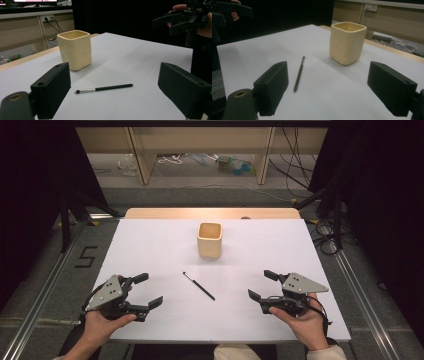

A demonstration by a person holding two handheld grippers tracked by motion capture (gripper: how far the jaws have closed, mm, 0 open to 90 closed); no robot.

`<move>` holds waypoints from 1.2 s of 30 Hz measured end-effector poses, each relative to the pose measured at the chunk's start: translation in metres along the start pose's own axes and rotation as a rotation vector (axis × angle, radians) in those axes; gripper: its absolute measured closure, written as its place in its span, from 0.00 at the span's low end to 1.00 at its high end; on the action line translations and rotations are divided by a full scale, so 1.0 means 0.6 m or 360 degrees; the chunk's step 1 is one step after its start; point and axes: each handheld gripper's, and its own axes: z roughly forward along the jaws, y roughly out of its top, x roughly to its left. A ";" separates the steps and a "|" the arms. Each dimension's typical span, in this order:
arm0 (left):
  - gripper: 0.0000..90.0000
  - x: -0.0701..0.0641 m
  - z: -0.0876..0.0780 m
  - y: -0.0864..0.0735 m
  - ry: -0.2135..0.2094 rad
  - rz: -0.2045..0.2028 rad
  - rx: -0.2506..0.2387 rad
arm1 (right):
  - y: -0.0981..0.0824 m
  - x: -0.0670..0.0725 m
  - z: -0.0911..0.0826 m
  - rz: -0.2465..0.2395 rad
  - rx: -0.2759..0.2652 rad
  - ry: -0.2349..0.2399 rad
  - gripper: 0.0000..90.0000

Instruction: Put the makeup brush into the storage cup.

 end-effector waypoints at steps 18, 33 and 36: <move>0.12 -0.004 -0.003 0.001 -0.0017 0.0005 -0.0010 | 0.022 0.014 0.050 -0.0074 -0.0009 0.0041 0.25; 0.12 -0.004 -0.004 0.001 -0.0022 0.0008 -0.0007 | 0.046 0.027 0.111 -0.0133 0.0028 0.0145 0.25; 0.12 -0.005 -0.004 0.001 -0.0022 0.0007 -0.0008 | 0.050 0.027 0.120 -0.0150 0.0032 0.0148 0.25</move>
